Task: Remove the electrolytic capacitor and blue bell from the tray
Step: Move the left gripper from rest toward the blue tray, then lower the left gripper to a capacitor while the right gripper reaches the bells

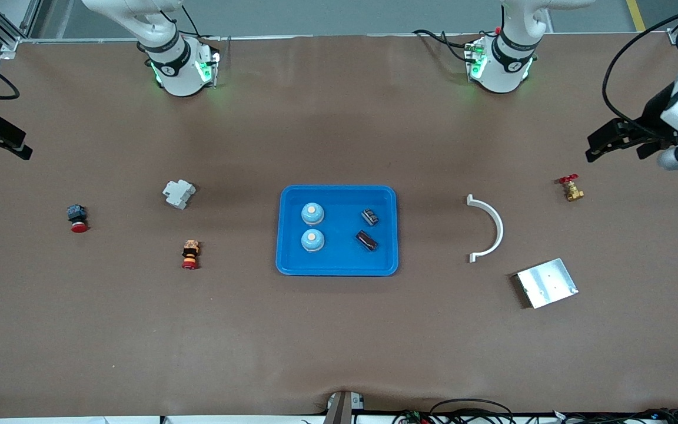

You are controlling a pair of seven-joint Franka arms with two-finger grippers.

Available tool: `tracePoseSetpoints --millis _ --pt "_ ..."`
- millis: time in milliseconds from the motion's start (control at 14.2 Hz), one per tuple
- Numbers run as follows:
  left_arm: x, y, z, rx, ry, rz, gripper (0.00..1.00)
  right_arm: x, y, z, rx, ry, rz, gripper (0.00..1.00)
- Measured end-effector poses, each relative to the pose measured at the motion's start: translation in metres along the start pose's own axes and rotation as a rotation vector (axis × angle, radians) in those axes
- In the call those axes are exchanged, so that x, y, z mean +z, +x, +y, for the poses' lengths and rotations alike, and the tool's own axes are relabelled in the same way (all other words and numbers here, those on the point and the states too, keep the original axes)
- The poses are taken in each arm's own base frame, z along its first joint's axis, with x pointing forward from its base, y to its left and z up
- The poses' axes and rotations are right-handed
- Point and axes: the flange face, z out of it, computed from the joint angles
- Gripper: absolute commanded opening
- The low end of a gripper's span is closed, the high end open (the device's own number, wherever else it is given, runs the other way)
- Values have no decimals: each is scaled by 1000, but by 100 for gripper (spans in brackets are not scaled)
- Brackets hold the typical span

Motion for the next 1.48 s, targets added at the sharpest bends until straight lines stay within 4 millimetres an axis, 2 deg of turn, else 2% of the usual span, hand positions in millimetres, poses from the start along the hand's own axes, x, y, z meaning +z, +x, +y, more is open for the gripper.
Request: tracePoseSetpoints --millis 141,424,636,847,1059,1271,1483 --pt "5 -4 28 -37 4 -13 100 0 0 0 0 0 0 100" --pt "41 -8 99 -107 22 -76 100 0 0 0 0 0 -1 100" --pt "72 -6 128 -135 37 -130 100 0 0 0 0 0 -1 100" --pt "113 -1 155 -148 51 -193 100 3 -1 0 0 0 -6 100" --pt "153 17 182 -189 41 -219 100 4 -1 0 0 0 -7 100" --pt "189 36 218 -270 7 -200 100 5 -1 0 0 0 -9 100" --pt "221 44 253 -343 -42 -159 100 13 -2 -3 11 0 -25 100"
